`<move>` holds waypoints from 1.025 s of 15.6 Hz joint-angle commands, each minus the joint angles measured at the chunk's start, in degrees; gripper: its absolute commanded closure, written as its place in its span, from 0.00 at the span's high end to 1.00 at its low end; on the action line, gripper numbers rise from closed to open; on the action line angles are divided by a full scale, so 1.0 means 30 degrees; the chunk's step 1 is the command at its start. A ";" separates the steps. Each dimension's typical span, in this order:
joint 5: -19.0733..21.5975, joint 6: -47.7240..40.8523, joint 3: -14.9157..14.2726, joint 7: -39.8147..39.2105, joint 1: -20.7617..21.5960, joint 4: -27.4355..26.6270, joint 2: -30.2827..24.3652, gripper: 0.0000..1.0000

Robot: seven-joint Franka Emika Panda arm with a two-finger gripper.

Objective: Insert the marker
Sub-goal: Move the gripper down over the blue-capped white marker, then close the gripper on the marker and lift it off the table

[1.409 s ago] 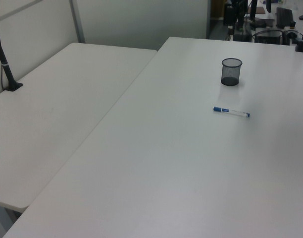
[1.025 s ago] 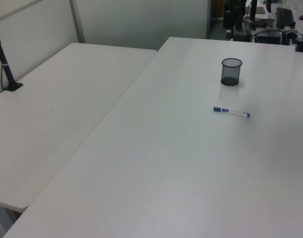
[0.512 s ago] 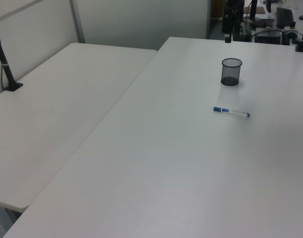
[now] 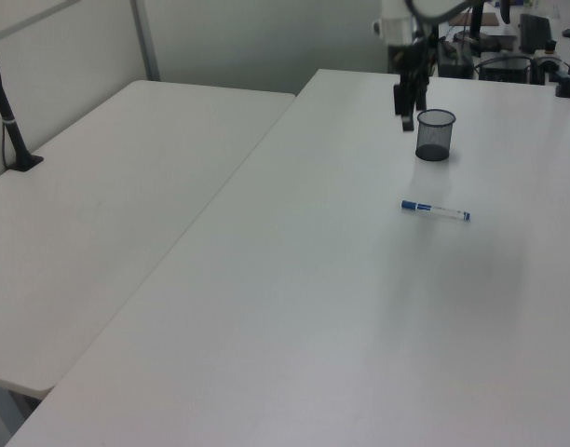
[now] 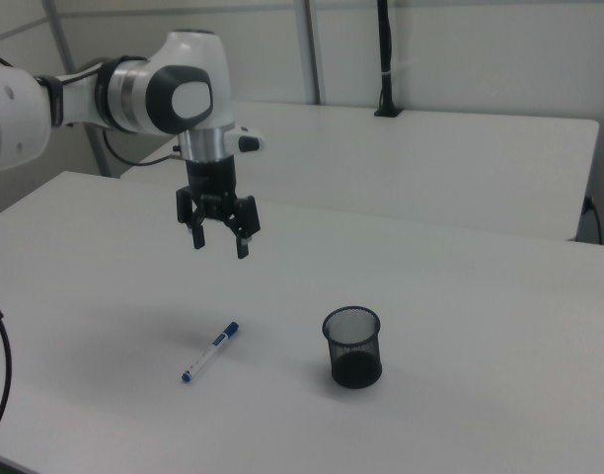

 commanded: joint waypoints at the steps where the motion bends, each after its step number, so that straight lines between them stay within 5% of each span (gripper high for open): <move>1: 0.0047 0.0965 -0.0095 0.0265 0.0616 -0.0198 0.0757 0.93; 4: 0.0076 0.1114 -0.0095 0.0236 0.0645 -0.0810 0.1344 0.76; 9: 0.0982 0.1962 -0.0095 0.0265 0.0762 -0.3242 0.1403 0.63; 16: 0.1101 0.4450 -0.0095 0.0294 0.0879 -0.3450 0.2779 0.49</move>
